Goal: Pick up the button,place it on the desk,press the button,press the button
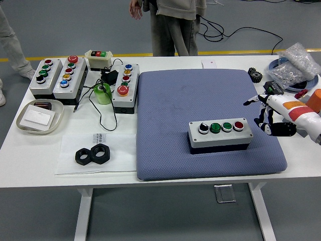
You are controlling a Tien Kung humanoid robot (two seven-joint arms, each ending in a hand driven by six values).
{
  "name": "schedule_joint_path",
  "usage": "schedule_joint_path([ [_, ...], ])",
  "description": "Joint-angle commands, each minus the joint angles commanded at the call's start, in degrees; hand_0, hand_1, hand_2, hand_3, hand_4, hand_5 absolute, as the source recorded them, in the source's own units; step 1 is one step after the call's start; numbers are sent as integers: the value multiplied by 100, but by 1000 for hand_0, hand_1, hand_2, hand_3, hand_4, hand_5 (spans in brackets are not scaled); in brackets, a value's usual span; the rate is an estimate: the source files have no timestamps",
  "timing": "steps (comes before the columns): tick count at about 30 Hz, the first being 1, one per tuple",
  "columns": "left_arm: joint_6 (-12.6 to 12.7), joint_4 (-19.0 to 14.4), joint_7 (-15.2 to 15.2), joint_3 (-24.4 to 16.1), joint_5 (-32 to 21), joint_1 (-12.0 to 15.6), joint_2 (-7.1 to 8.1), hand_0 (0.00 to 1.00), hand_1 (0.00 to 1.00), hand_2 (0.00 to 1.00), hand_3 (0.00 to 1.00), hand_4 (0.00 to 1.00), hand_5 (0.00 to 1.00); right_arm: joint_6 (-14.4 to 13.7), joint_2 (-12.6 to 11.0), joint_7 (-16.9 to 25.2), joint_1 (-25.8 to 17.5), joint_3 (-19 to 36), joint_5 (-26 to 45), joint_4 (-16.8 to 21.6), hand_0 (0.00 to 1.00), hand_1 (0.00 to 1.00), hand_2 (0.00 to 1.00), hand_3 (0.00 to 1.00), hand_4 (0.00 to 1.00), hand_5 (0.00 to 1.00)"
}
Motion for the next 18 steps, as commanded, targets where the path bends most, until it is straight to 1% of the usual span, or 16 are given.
schedule_joint_path([
  [1, 2, 0, 1, -4, 4, 2, -1, 739, 828, 876, 829, 637, 998, 6, 12, -4, 2, -17, -15, -5, 400, 196, 322, 733, 594, 2],
  [2, 3, 1, 2, -6, 7, 3, -2, 739, 828, 876, 830, 637, 998, 13, 19, -6, 6, -32, -21, -6, 377, 173, 293, 738, 596, 2],
  [7, 6, 1, 2, -14, 19, 15, -1, 739, 828, 876, 830, 637, 998, 104, 74, -27, 74, -217, -70, -32, 377, 173, 293, 738, 596, 2],
  [9, 6, 1, 3, -15, 22, 17, -1, 739, 828, 876, 830, 638, 998, 117, 89, -32, 86, -251, -77, -51, 367, 160, 281, 739, 579, 2],
  [12, 9, -1, 8, -30, 43, 28, -2, 739, 828, 876, 830, 638, 998, 163, 163, -62, 139, -420, -100, -179, 367, 160, 281, 739, 579, 2],
  [18, 9, -4, 15, -43, 68, 30, -1, 739, 827, 876, 830, 638, 998, 195, 246, -88, 183, -524, -116, -380, 362, 155, 272, 740, 581, 2],
])
